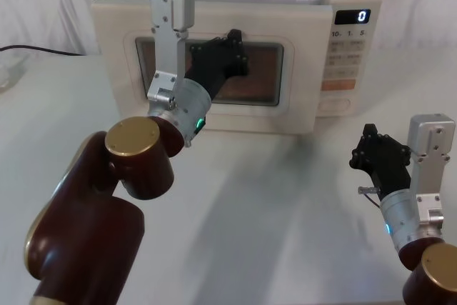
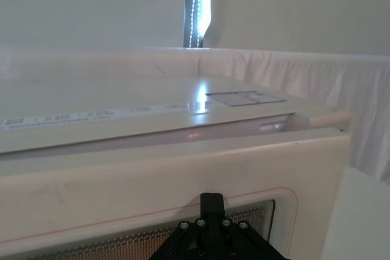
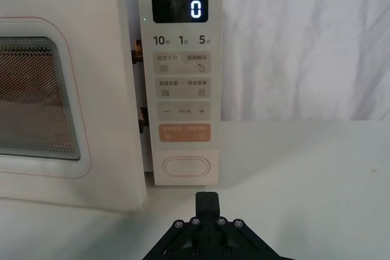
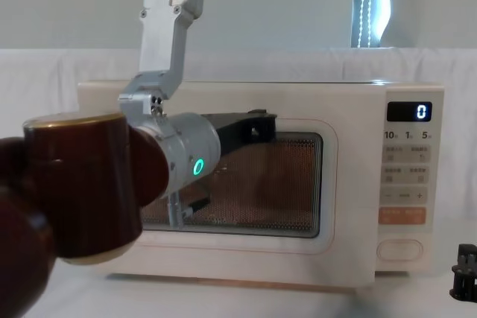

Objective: Press the button to open the microwave door with one hand; close the microwave door with the other hand.

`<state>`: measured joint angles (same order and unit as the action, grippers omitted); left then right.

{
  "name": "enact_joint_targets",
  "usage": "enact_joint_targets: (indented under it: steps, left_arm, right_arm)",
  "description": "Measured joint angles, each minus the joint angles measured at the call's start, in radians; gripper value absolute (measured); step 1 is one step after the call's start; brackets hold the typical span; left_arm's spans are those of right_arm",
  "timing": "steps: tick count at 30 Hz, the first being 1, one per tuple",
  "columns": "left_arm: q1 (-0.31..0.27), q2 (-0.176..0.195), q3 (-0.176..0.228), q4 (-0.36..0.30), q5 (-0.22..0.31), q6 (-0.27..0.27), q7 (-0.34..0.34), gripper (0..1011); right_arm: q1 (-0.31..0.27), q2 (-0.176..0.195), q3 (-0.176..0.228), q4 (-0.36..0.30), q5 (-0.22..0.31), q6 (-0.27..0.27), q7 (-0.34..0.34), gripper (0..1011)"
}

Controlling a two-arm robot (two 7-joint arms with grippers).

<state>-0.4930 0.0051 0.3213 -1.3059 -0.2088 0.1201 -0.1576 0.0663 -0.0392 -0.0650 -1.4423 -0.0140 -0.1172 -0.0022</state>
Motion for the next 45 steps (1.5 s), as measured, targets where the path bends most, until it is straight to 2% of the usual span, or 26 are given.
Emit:
enact_joint_targets:
  steps: [21,45]
  left_arm:
    - [-0.035,-0.044,-0.011,0.035,0.039,-0.009,0.032,0]
    - [-0.057,-0.073,-0.026,0.057,0.073,-0.008,0.045,0]
  right_arm:
    - [0.0,0.0,0.0,0.0,0.0,0.0,0.0,0]
    - [0.0,0.0,0.0,0.0,0.0,0.0,0.0,0]
